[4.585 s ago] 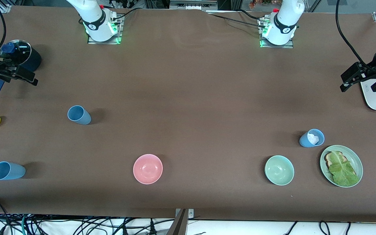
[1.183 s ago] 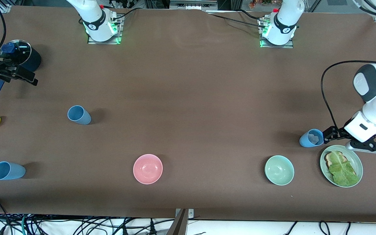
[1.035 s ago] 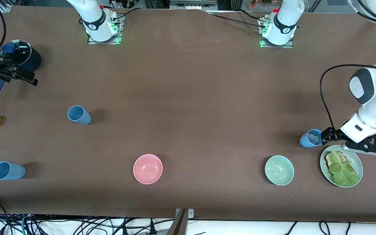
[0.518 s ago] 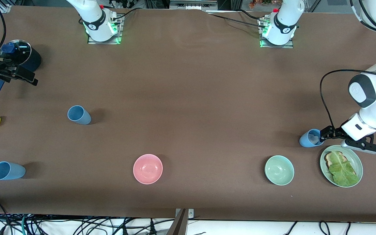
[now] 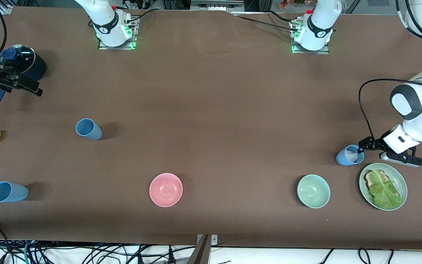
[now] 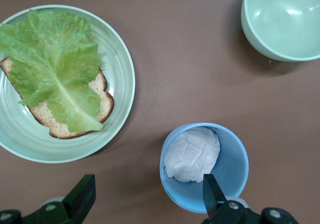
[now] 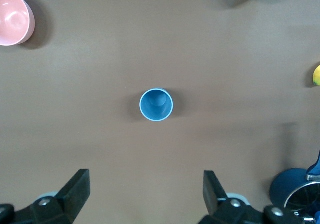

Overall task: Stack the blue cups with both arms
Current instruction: 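Close the left gripper on the blue cup's rim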

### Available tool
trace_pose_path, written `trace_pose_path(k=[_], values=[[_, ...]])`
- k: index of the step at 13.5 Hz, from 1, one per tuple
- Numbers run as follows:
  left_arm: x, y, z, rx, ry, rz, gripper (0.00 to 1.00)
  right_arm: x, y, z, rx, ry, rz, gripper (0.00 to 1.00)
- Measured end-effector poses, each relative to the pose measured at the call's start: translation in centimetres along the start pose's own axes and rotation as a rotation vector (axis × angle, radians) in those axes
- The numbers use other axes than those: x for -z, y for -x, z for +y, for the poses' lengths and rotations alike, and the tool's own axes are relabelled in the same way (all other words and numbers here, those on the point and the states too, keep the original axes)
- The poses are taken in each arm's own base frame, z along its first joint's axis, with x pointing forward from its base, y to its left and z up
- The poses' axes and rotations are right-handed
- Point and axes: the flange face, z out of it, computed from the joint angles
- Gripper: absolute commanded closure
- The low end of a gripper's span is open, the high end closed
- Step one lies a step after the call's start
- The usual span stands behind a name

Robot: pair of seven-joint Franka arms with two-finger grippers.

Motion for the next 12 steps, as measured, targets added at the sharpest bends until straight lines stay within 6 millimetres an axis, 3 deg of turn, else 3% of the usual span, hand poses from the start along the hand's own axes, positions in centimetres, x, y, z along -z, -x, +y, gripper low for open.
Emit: trace_pose_path(k=[10,12], values=[[-3.4,0.6,0.1,0.008,-0.004,-0.034,0.08,0.0,0.0,0.0,0.000,0.000,0.000,0.00],[-4.0,0.8,0.0,0.032,-0.007,-0.040,0.13,0.0,0.0,0.0,0.000,0.000,0.000,0.00]])
